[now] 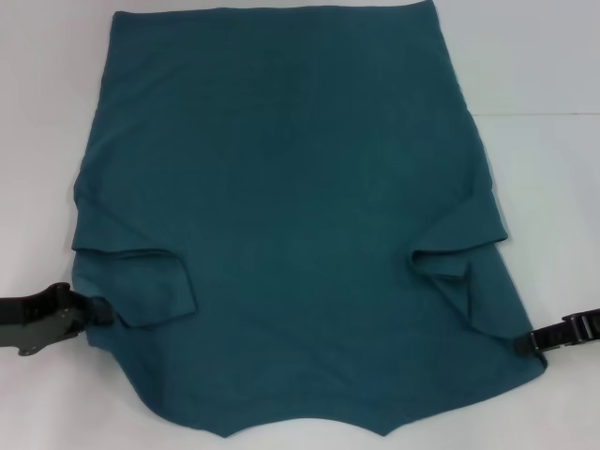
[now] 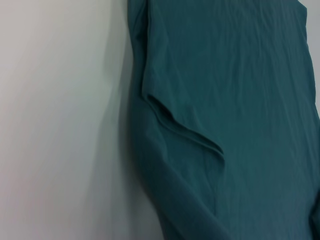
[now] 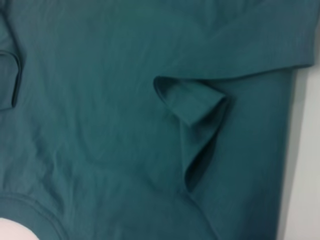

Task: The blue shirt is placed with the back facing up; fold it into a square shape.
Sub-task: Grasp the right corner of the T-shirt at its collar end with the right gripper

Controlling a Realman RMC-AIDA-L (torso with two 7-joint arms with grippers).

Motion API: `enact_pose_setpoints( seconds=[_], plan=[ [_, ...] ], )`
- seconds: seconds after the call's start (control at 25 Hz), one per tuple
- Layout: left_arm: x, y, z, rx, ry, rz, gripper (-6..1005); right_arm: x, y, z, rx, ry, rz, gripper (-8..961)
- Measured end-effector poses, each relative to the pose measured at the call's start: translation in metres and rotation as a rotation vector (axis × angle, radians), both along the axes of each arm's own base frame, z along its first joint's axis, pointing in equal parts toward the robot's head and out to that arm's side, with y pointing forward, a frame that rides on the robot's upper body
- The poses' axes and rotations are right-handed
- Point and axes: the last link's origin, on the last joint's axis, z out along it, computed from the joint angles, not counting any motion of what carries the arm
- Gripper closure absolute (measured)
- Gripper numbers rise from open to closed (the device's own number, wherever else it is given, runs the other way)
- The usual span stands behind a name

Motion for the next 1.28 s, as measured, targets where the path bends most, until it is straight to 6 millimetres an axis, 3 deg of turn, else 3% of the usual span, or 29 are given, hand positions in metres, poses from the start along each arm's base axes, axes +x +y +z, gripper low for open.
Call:
enact_pose_setpoints(
  seconds=[0.88, 1.28],
  plan=[
    [0.000, 0.000, 0.000, 0.003, 0.000, 0.001, 920, -0.026, 0.006, -0.022, -0.055, 0.037, 0.028, 426],
    [0.001, 0.001, 0.000, 0.002, 0.001, -0.002, 911, -0.022, 0.004, -0.019, -0.056, 0.032, 0.006, 772]
  ],
)
